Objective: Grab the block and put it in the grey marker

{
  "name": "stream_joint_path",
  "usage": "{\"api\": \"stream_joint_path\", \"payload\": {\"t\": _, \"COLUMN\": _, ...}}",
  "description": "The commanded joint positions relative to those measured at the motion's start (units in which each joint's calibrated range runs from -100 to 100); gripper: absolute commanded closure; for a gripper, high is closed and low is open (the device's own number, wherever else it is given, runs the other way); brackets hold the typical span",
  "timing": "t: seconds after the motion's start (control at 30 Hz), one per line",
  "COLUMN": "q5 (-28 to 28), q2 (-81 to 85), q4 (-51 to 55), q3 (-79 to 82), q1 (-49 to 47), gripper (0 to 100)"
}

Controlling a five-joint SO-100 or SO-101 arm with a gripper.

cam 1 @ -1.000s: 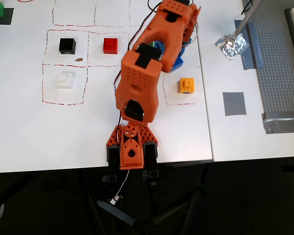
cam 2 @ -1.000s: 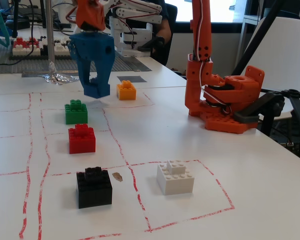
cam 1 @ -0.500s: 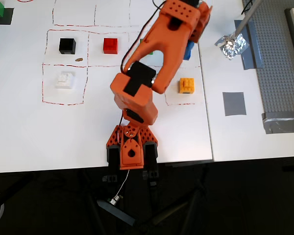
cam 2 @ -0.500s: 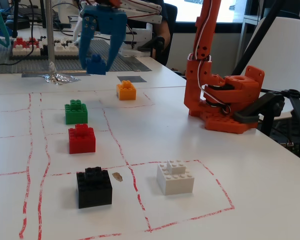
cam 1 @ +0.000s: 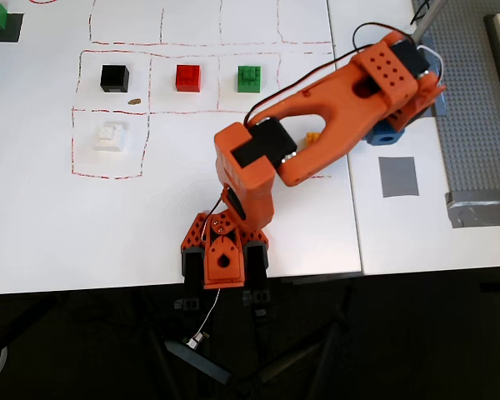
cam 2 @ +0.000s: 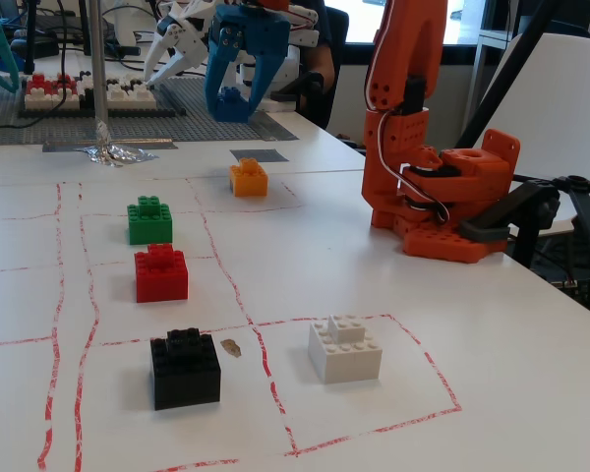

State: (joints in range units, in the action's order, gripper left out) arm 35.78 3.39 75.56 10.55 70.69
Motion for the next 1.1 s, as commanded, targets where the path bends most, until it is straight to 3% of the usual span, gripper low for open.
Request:
{"api": "stream_joint_path", "payload": {"t": 0.0, "q5": 2.6, "q2": 0.7, "q4": -3.6, "q3": -6.2, "q1": 4.5, "gripper": 100}}
{"api": "stream_joint_path", "payload": {"t": 0.33, "q5": 7.9, "q2": -6.1, "q4": -10.7, "q3": -7.8, "q1": 12.9, "gripper": 100}}
{"api": "stream_joint_path", "payload": {"t": 1.07, "q5": 10.6, "q2": -17.7, "q4": -10.7, "q3": -15.8, "q1": 18.4, "gripper": 100}}
